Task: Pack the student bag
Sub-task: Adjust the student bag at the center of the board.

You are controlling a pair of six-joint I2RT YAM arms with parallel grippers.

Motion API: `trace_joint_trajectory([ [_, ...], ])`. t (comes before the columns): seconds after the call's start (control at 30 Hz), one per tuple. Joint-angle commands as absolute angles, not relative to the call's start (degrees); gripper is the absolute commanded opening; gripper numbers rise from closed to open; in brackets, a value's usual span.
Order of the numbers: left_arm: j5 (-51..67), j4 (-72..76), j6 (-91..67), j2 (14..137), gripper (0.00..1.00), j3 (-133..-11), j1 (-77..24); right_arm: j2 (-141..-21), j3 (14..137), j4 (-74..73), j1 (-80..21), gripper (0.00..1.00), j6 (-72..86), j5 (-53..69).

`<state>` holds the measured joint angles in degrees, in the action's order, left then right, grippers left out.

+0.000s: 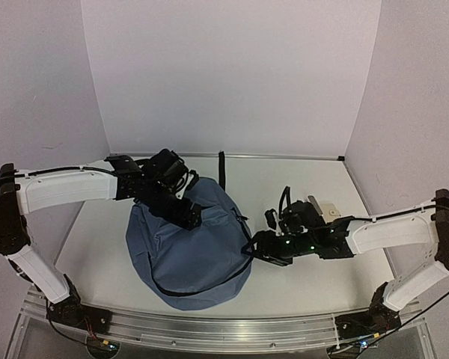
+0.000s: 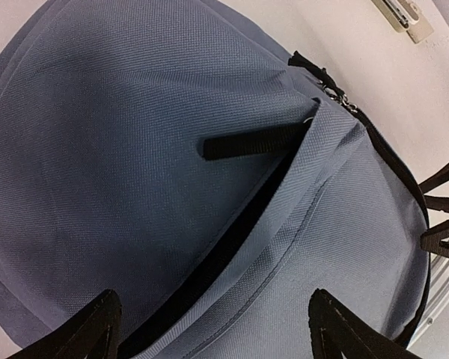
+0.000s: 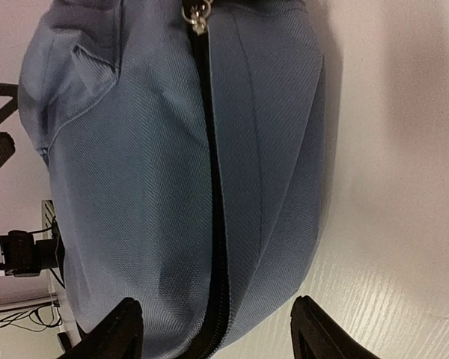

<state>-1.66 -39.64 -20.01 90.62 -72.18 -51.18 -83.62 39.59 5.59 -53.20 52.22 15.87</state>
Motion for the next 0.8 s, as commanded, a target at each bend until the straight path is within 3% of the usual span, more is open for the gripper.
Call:
trace_joint_trajectory([
  [0.0, -1.3, -41.3, -17.9, 92.4, 0.86, -73.9, -51.2, -85.1, 40.8, 8.9, -54.4, 0.64, 54.3, 15.5],
  [0.2, -3.3, -42.5, -17.5, 95.5, 0.83, -75.4, -51.2, -85.4, 41.0, 10.0, -54.6, 0.46, 55.3, 15.9],
  [0.47, -1.8, -42.8, -18.5, 97.5, 0.12, -77.7, -51.3, -86.1, 42.2, 11.0, -54.7, 0.08, 55.7, 14.3],
  [0.53, -1.4, -42.6, -19.4, 97.4, 0.01, -77.9, -51.5, -85.7, 42.7, 10.9, -54.7, 0.0, 55.4, 12.3],
  [0.77, -0.7, -45.4, -22.8, 98.4, 0.0, -80.9, -54.8, -85.8, 46.7, 7.1, -51.4, 0.0, 48.8, 5.3],
])
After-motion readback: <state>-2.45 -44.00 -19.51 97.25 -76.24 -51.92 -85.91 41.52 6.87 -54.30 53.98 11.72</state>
